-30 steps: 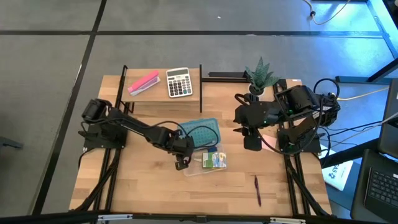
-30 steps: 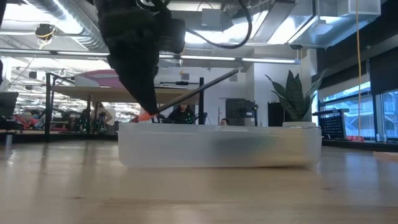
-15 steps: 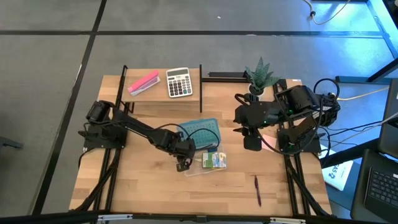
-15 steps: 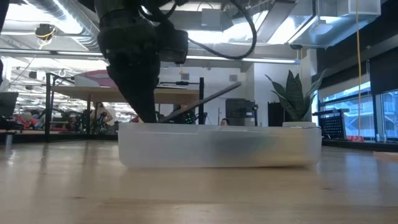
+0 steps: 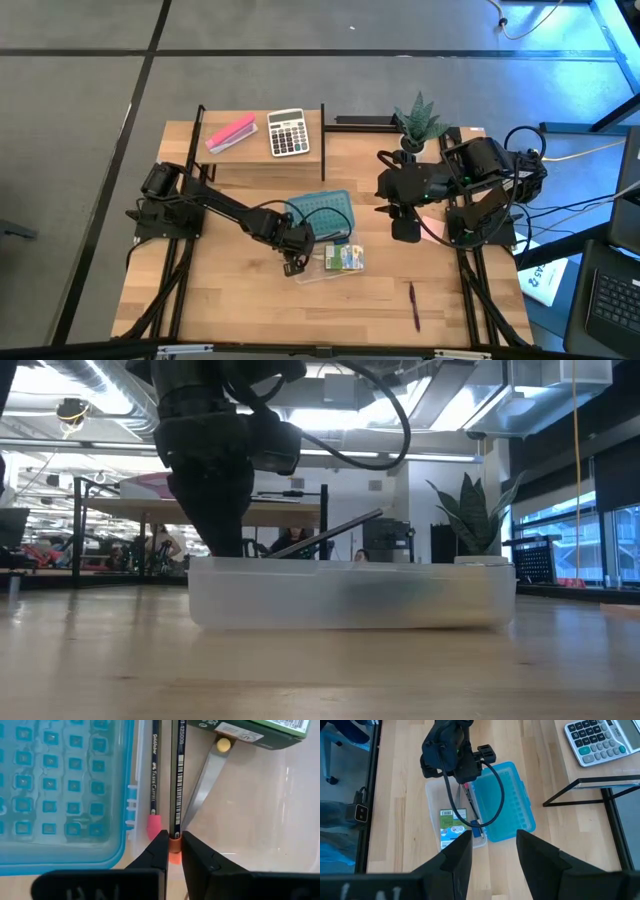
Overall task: Pack school essentials
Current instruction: Put the orange pencil into the blue supply box, then put the purple pen into the blue supply box
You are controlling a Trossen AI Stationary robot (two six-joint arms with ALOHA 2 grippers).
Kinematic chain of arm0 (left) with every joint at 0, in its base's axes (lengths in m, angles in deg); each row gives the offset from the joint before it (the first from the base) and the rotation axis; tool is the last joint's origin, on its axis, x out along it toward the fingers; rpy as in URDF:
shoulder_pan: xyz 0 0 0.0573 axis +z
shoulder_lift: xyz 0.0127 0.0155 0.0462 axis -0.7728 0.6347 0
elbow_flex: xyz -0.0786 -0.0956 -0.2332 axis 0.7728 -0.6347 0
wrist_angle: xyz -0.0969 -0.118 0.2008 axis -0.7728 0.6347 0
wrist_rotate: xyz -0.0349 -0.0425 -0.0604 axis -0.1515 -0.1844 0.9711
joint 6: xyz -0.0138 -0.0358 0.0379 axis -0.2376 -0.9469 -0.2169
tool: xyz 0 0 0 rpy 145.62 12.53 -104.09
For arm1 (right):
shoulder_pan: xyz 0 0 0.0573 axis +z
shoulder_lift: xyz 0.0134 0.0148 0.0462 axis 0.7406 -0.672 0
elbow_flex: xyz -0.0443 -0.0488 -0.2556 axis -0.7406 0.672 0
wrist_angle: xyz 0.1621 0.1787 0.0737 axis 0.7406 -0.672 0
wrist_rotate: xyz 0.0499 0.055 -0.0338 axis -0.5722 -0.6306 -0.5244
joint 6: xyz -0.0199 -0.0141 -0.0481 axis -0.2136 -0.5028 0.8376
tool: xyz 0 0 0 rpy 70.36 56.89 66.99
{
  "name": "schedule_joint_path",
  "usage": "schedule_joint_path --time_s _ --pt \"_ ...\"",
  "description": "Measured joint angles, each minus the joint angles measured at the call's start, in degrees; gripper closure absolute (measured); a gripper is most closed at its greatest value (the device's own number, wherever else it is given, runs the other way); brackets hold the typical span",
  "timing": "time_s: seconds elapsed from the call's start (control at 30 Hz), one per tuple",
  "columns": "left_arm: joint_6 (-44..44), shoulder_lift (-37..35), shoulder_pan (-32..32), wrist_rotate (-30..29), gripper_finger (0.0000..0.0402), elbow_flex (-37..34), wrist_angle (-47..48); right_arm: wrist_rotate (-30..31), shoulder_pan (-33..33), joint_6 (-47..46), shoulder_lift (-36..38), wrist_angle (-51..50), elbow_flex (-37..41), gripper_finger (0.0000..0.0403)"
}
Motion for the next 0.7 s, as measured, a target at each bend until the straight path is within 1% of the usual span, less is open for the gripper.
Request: schedule_joint_path --time_s 0.27,0.6,0.7 --pt "0.0 0.0 0.0 -0.1 0.0367 0.0 -0.1 0.0 0.0 -0.1 0.0 0.0 0.0 0.0247" --pt "-0.2 0.0 0.0 -0.2 0.0316 0.0 0.0 0.0 0.0 0.0 0.0 0.0 0.0 0.0247" --pt "-0.3 0.0 0.0 -0.2 0.0306 0.0 0.0 0.0 0.0 -0.1 0.0 0.0 0.0 0.0247"
